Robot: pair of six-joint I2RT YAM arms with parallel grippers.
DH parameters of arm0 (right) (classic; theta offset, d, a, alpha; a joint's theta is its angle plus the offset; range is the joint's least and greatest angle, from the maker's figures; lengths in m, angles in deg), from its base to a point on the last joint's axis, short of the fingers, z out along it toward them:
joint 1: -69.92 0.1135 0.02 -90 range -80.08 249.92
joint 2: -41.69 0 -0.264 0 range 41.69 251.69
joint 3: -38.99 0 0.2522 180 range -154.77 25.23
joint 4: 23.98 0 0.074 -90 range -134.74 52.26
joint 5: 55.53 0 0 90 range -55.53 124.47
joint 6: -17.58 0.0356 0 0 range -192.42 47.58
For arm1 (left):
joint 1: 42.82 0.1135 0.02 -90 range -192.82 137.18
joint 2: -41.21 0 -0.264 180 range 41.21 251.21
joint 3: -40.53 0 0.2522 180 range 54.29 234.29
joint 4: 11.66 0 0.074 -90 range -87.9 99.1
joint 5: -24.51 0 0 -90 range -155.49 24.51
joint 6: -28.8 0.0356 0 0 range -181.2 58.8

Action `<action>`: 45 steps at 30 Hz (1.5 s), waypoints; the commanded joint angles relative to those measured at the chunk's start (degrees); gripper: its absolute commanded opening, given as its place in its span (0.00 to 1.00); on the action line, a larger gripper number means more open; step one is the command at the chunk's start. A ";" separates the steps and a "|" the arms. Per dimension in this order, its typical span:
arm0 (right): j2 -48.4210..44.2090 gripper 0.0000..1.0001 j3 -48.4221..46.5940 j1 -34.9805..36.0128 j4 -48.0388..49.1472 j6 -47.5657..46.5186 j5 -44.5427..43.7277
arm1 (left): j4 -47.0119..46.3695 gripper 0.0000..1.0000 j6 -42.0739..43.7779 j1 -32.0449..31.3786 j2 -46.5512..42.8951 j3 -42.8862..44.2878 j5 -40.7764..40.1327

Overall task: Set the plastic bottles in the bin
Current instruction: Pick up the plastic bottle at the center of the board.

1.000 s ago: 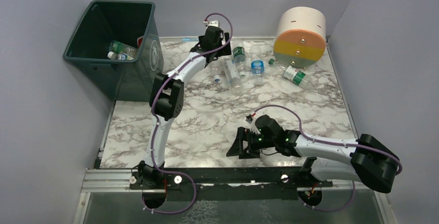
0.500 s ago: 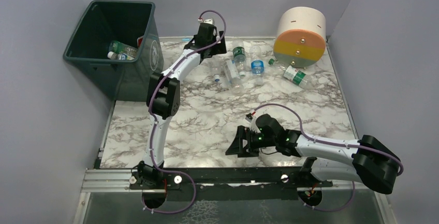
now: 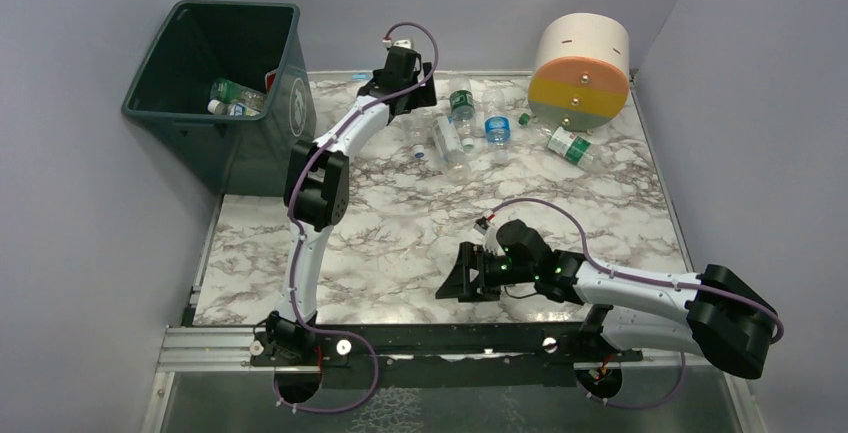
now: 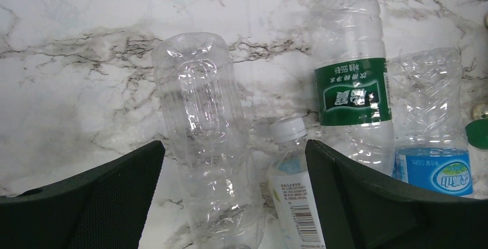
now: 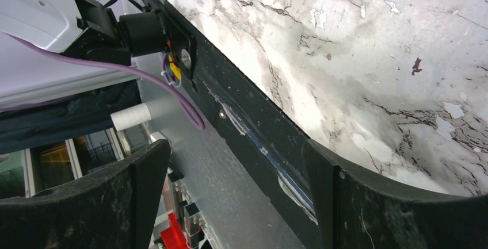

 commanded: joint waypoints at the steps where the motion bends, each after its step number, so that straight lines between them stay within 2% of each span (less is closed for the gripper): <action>1: -0.33 0.88 0.82 0.41 1.92 -0.61 1.37 | 0.75 0.99 -0.18 -0.15 0.10 -1.19 -3.07; 26: 0.22 0.88 1.32 0.36 2.51 -0.55 1.70 | 0.44 0.95 -1.40 0.57 6.18 -0.67 -4.03; 36: 0.84 0.88 0.81 0.41 2.82 -0.69 1.85 | 0.30 0.85 -1.14 0.97 5.79 -2.75 -4.03; 45: -0.71 0.88 0.63 0.41 2.06 -1.24 1.51 | 0.32 0.64 -1.05 0.97 4.92 -4.18 -3.17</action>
